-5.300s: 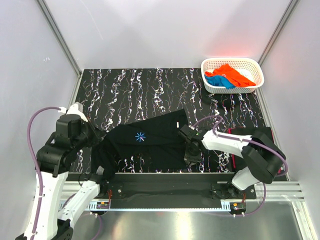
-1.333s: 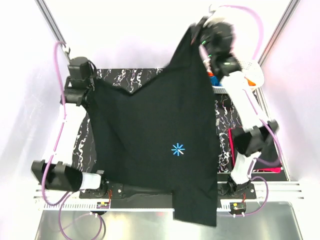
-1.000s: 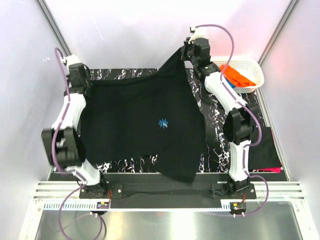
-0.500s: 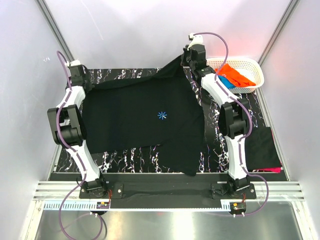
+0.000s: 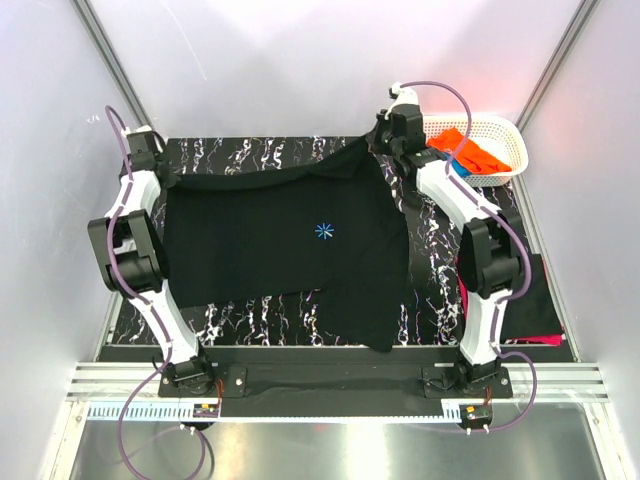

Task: Fold and stack the t-shirts
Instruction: Flatten the tshirt out

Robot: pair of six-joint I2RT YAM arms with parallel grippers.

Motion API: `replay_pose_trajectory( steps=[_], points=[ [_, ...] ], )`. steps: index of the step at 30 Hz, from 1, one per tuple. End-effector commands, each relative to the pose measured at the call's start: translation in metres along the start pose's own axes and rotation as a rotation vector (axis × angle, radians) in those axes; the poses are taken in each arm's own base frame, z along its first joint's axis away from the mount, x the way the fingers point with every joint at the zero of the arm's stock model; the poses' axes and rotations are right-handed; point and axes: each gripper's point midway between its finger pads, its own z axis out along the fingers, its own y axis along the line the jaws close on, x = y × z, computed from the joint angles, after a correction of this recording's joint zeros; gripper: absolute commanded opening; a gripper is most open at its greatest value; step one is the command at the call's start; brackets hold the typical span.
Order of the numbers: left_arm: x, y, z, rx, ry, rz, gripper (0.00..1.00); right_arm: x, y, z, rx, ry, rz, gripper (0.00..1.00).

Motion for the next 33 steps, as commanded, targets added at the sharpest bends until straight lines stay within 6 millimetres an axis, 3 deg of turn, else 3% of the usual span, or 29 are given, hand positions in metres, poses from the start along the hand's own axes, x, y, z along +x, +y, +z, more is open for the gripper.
replay_pose_trajectory(
  steps=[1,8,20,33],
  points=[
    [-0.004,0.01,-0.005,-0.025,0.022,0.037,0.0,-0.033,0.014,-0.034,-0.047,-0.059,0.047,0.0],
    [0.025,0.023,-0.002,-0.067,0.147,0.038,0.0,-0.014,0.017,-0.052,-0.067,0.022,0.061,0.0],
    [0.05,0.039,0.001,-0.115,0.243,0.049,0.0,0.029,0.012,-0.07,-0.048,0.164,0.17,0.0],
    [0.062,0.058,0.01,-0.161,0.279,0.029,0.0,0.043,0.009,-0.081,-0.034,0.211,0.178,0.0]
  ],
)
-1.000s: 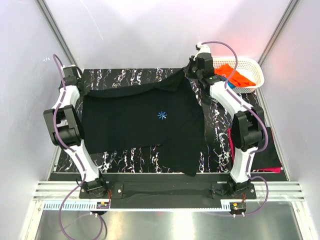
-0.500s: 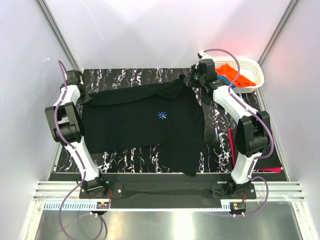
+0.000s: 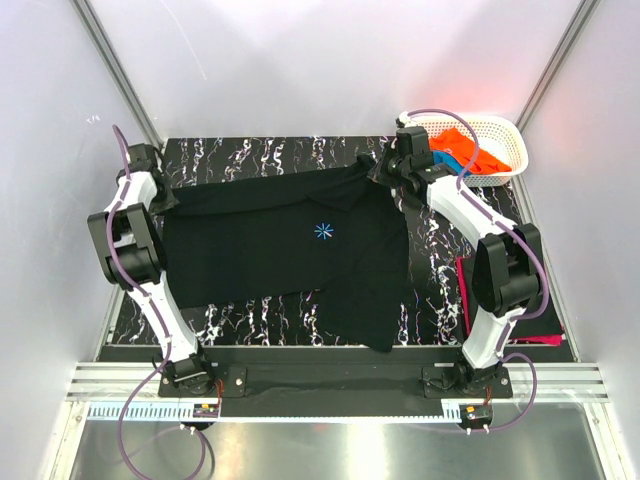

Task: Fold and stack the t-shirts
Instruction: Flatten the tshirt out

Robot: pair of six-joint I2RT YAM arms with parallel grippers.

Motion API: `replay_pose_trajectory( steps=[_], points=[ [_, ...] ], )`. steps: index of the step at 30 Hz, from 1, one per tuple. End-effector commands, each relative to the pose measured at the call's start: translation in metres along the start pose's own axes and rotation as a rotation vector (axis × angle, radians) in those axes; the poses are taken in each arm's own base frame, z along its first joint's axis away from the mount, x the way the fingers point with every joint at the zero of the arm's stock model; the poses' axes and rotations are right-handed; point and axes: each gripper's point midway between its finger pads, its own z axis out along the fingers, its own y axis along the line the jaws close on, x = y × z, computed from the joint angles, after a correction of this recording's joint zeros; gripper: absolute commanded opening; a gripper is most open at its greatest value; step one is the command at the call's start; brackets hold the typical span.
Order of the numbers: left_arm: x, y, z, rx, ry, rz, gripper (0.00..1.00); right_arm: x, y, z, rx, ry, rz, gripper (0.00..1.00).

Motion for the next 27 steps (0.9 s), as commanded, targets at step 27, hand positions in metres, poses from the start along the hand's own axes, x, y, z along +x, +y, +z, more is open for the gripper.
replay_pose_trajectory(
  steps=[27],
  points=[
    [-0.002,0.041,0.01,-0.202,0.031,-0.06,0.28,0.014,-0.001,-0.006,-0.015,0.055,0.009,0.0]
  ],
)
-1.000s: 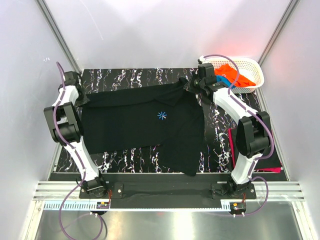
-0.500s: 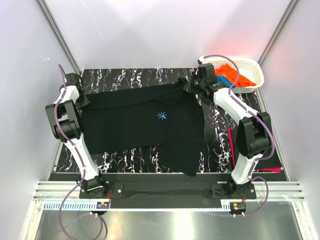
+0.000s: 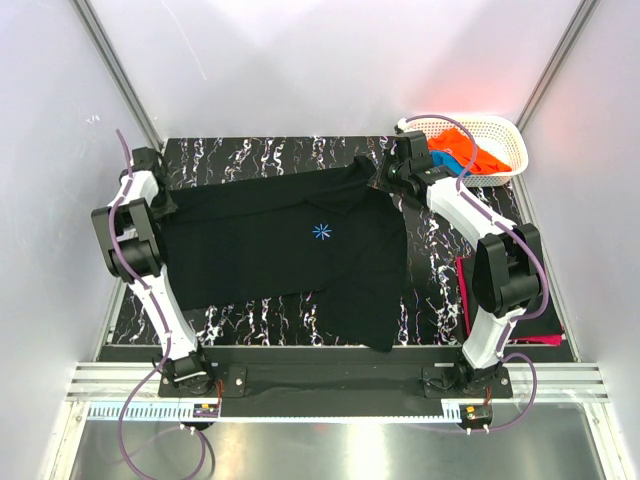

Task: Fold and stack the t-shirts
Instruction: Flatten the tshirt out

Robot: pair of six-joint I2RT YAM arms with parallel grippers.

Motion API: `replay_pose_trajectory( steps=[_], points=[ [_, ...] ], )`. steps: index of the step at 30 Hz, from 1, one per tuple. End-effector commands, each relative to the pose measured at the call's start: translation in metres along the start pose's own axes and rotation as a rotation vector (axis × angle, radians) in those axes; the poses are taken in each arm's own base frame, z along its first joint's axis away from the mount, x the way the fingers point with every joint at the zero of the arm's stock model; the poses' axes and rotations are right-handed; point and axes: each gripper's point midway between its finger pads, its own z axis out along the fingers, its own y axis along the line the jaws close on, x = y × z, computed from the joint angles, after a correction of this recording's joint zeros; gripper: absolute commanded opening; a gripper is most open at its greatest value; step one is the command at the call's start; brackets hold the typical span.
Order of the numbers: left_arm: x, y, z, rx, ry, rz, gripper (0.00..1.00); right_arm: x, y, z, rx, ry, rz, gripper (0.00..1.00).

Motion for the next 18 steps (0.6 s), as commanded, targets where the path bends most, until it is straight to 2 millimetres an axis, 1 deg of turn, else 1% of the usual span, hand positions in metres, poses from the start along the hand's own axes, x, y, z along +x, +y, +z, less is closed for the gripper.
replay_pose_trajectory(
  steps=[1,2,4,5,6,7,8,9,10,13,14,15,16,17,18],
  points=[
    [-0.015,0.027,-0.016,-0.095,-0.048,-0.073,0.32,-0.005,0.006,-0.003,-0.03,-0.009,0.004,0.0],
    [-0.016,0.03,-0.02,-0.098,-0.052,-0.109,0.34,-0.004,0.006,-0.004,-0.03,-0.009,0.002,0.0],
    [-0.02,0.032,-0.033,-0.08,-0.07,-0.152,0.4,-0.004,0.006,-0.004,-0.03,-0.005,0.005,0.0],
    [-0.022,0.033,-0.038,-0.073,-0.079,-0.181,0.41,-0.004,0.007,-0.004,-0.031,-0.004,0.005,0.0],
    [-0.027,0.031,-0.044,-0.049,-0.095,-0.196,0.43,-0.003,0.006,-0.005,-0.029,0.0,0.007,0.0],
    [-0.035,0.028,-0.054,-0.026,-0.124,-0.209,0.43,-0.001,0.006,-0.005,-0.032,0.003,0.009,0.0],
    [-0.041,0.025,-0.059,-0.001,-0.14,-0.221,0.43,0.0,0.005,-0.005,-0.029,0.005,0.008,0.0],
    [-0.045,0.016,-0.062,0.048,-0.149,-0.224,0.42,0.002,0.004,-0.004,-0.025,0.012,0.009,0.0],
    [-0.053,0.012,-0.066,0.074,-0.167,-0.23,0.4,0.003,0.004,-0.005,-0.028,0.013,0.01,0.0],
    [-0.058,-0.001,-0.07,0.142,-0.167,-0.265,0.27,0.011,-0.001,-0.003,-0.016,0.029,0.005,0.0],
    [-0.062,-0.004,-0.072,0.162,-0.184,-0.276,0.28,0.012,-0.003,-0.003,-0.012,0.032,0.001,0.0],
    [-0.063,-0.012,-0.072,0.213,-0.185,-0.279,0.29,0.014,-0.004,-0.002,-0.01,0.036,0.0,0.0],
    [-0.063,-0.019,-0.07,0.245,-0.183,-0.287,0.32,0.015,-0.004,-0.002,-0.011,0.04,-0.001,0.0],
    [-0.07,-0.029,-0.07,0.304,-0.199,-0.283,0.36,0.016,-0.003,-0.002,-0.015,0.044,-0.005,0.0],
    [-0.07,-0.044,-0.068,0.382,-0.175,-0.271,0.35,0.017,-0.003,-0.003,-0.016,0.048,-0.004,0.0]
  ],
)
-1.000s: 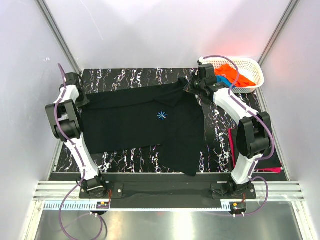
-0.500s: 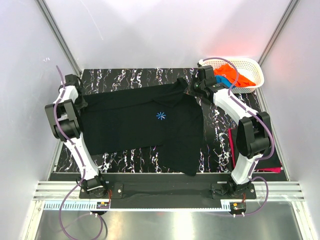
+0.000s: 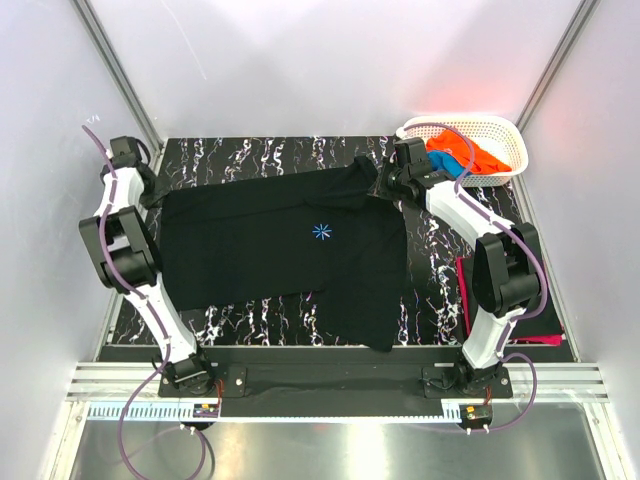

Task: Fold and stack the t-shirts
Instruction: Flatten the tshirt out

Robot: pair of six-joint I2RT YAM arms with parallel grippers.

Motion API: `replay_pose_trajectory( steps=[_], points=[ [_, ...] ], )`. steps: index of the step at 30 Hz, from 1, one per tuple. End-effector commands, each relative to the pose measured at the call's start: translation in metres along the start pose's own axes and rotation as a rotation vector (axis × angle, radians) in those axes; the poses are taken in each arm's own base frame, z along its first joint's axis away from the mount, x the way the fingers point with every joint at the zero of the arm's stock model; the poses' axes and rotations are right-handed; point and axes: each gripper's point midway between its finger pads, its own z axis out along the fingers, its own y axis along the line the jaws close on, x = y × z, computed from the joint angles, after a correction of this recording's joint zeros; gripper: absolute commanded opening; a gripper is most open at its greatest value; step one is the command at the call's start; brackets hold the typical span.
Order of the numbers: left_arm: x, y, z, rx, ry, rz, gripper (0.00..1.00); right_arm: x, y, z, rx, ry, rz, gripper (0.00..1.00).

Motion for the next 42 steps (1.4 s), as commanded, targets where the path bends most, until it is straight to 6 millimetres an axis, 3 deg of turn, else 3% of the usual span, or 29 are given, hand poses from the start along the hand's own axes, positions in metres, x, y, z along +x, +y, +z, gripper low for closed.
replay_pose_trajectory(
  steps=[1,4,8,11,15,18,21,28,32,33,35,36,38,39,41,42],
  points=[
    [-0.022,-0.054,-0.007,0.258,-0.029,-0.038,0.35,-0.003,0.006,-0.006,-0.028,-0.002,-0.011,0.0],
    [-0.027,-0.072,0.011,0.336,0.002,-0.045,0.3,-0.002,0.005,-0.007,-0.023,0.007,0.0,0.01],
    [-0.029,-0.073,0.035,0.333,0.013,-0.055,0.26,0.0,0.006,-0.009,-0.023,0.022,0.0,0.01],
    [-0.027,-0.072,0.053,0.333,0.04,-0.095,0.24,0.004,0.002,-0.008,-0.008,0.038,-0.003,0.01],
    [-0.012,-0.053,0.079,0.29,0.098,-0.181,0.22,0.021,-0.009,-0.007,0.021,0.086,-0.008,0.01],
    [-0.008,-0.049,0.084,0.292,0.12,-0.213,0.2,0.032,-0.014,-0.008,0.029,0.11,-0.006,0.01],
    [-0.008,-0.051,0.083,0.304,0.122,-0.194,0.2,0.05,-0.019,-0.003,0.03,0.161,0.009,0.01],
    [-0.022,-0.052,0.049,0.323,0.076,-0.127,0.25,0.077,-0.03,0.015,0.057,0.266,0.056,0.04],
    [-0.021,-0.057,0.027,0.336,0.07,-0.097,0.26,0.089,-0.04,0.017,0.1,0.361,0.022,0.19],
    [-0.019,-0.059,0.019,0.341,0.071,-0.099,0.26,0.075,-0.042,0.018,0.134,0.328,-0.002,0.43],
    [-0.01,-0.062,0.014,0.354,0.094,-0.11,0.26,0.061,-0.047,0.017,0.171,0.296,-0.058,0.55],
    [-0.003,-0.062,0.012,0.355,0.109,-0.115,0.26,0.035,-0.046,0.019,0.203,0.222,-0.086,0.6],
    [0.004,-0.066,0.01,0.363,0.123,-0.104,0.25,0.015,-0.051,0.03,0.23,0.188,-0.1,0.65],
    [0.009,-0.068,0.009,0.364,0.132,-0.093,0.25,-0.02,-0.042,0.031,0.238,0.103,-0.104,0.65],
    [0.021,-0.068,0.006,0.36,0.15,-0.082,0.25,-0.031,-0.044,0.049,0.255,0.088,-0.127,0.66],
    [0.024,-0.069,0.003,0.36,0.152,-0.078,0.25,-0.049,-0.041,0.06,0.261,0.049,-0.138,0.66]
  ],
)
